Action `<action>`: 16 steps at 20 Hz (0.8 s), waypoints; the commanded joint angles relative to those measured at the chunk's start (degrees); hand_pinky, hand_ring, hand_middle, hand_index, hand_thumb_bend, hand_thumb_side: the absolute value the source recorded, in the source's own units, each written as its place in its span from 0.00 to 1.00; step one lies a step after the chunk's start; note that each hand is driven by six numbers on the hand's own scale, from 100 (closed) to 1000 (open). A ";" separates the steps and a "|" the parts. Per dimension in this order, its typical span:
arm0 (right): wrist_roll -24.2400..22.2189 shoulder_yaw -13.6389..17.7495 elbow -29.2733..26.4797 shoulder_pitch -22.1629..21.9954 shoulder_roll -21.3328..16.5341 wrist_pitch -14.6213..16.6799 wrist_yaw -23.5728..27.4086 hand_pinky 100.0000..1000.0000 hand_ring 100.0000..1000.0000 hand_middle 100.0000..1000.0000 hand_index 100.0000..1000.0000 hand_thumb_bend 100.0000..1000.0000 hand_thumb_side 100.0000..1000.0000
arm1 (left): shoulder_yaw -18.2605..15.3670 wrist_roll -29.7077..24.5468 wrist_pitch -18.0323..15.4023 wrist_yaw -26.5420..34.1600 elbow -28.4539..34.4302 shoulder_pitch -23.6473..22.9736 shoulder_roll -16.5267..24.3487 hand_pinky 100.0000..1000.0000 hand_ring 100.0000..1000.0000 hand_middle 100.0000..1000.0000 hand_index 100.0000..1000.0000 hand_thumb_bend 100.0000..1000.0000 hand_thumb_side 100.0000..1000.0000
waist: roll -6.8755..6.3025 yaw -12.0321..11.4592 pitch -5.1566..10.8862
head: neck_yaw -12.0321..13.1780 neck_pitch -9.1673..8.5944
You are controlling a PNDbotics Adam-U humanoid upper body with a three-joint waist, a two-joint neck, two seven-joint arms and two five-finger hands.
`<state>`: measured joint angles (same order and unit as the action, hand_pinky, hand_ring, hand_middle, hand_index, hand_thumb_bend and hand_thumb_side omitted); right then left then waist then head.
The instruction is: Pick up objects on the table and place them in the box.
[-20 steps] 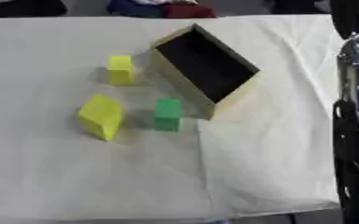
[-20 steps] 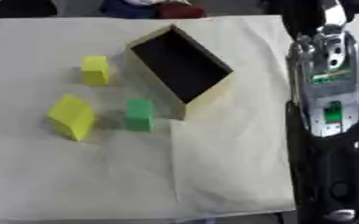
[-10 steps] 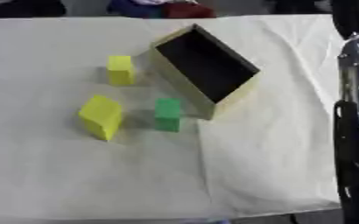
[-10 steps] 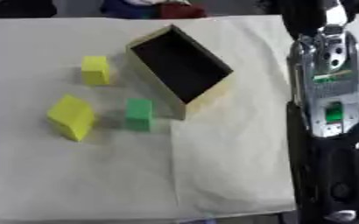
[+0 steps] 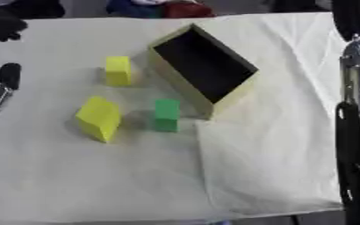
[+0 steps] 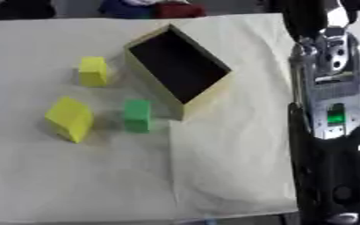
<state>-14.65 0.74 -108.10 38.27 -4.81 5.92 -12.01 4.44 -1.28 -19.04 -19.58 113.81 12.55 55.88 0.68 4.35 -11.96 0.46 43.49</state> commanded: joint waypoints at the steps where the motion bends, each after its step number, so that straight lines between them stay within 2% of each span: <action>1: -0.43 -0.26 -0.53 0.91 -0.20 0.06 0.19 0.77 0.78 0.60 0.70 0.00 0.99 | 2.17 -4.84 0.97 -0.39 0.78 2.32 3.43 0.61 0.68 0.74 0.87 0.00 0.53 | -0.31 0.13 0.75 | 0.42 -0.41; 4: -0.62 -0.32 -0.39 0.86 -0.19 0.03 0.32 0.77 0.78 0.60 0.70 0.00 0.99 | 3.66 -9.73 1.93 0.00 0.78 4.33 3.89 0.63 0.70 0.76 0.89 0.00 0.57 | -0.33 0.21 0.70 | 0.66 -0.39; 7: -0.75 -0.44 -0.34 0.89 -0.11 0.06 0.45 0.77 0.78 0.60 0.70 0.00 0.99 | 5.04 -15.53 2.56 -0.78 0.78 6.43 4.46 0.69 0.76 0.80 0.92 0.00 0.55 | -0.36 0.33 0.69 | 0.87 -0.44; 11: -0.87 -0.51 -0.26 0.81 -0.05 0.05 0.57 0.77 0.78 0.60 0.70 0.00 0.99 | 6.04 -21.22 3.72 -2.97 0.78 8.79 4.29 0.72 0.78 0.80 0.91 0.00 0.55 | -0.36 0.43 0.69 | 0.83 -0.50; 16: -0.93 -0.54 -0.22 0.68 -0.07 0.01 0.70 0.77 0.77 0.60 0.70 0.00 1.00 | 7.40 -26.00 5.06 -6.37 0.78 10.73 4.33 0.75 0.82 0.82 0.91 0.12 0.55 | -0.45 0.60 0.66 | 0.85 -0.48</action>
<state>-15.38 0.31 -107.80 38.27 -4.77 5.79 -11.60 12.01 -26.14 -14.23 -25.05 113.82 22.43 58.10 0.45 4.93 -12.02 1.15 43.28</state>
